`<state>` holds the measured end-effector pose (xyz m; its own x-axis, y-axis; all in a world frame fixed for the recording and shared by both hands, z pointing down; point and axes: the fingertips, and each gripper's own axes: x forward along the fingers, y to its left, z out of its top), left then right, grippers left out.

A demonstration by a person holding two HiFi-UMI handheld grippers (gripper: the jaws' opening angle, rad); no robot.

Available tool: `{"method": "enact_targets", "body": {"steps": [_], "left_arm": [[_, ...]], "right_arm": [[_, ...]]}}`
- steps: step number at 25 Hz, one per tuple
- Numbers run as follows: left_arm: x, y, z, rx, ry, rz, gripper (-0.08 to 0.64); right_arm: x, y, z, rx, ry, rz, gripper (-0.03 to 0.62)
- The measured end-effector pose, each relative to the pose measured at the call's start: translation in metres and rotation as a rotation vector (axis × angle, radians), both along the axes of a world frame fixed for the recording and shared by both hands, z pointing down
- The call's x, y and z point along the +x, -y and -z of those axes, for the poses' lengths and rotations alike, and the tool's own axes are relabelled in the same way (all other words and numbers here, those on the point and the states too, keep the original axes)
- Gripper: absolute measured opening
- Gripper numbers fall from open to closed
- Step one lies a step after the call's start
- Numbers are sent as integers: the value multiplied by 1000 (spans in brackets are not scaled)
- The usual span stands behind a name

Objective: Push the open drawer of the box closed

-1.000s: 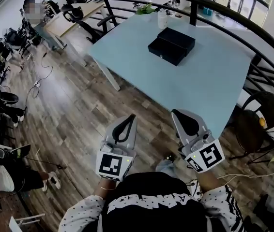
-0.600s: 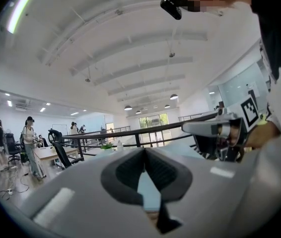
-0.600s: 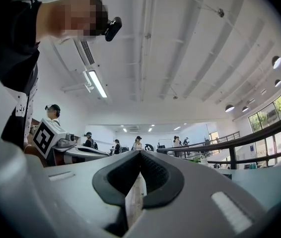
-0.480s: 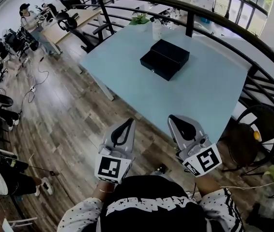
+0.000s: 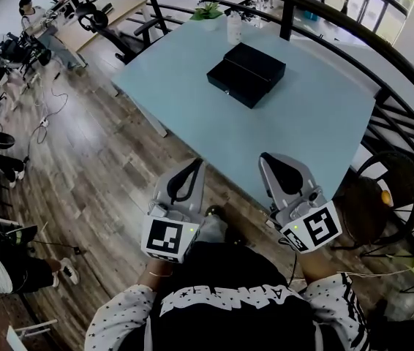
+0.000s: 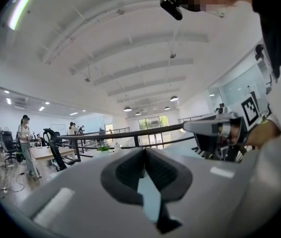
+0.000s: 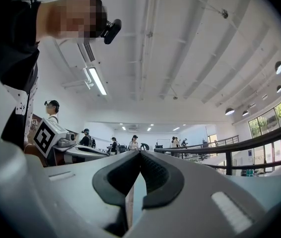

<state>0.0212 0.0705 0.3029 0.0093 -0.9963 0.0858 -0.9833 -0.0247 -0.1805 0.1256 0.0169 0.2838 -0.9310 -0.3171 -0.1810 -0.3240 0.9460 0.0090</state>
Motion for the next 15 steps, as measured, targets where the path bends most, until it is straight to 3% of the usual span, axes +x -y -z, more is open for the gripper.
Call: {"method": "enact_targets", "body": {"steps": [8, 15], "left_arm": [[-12, 47, -7, -5, -33, -61, 0], [-44, 103, -2, -12, -24, -102, 0]], "right_arm": [[-14, 37, -1, 15, -32, -55, 0], [-43, 91, 7, -2, -55, -106, 0]]}}
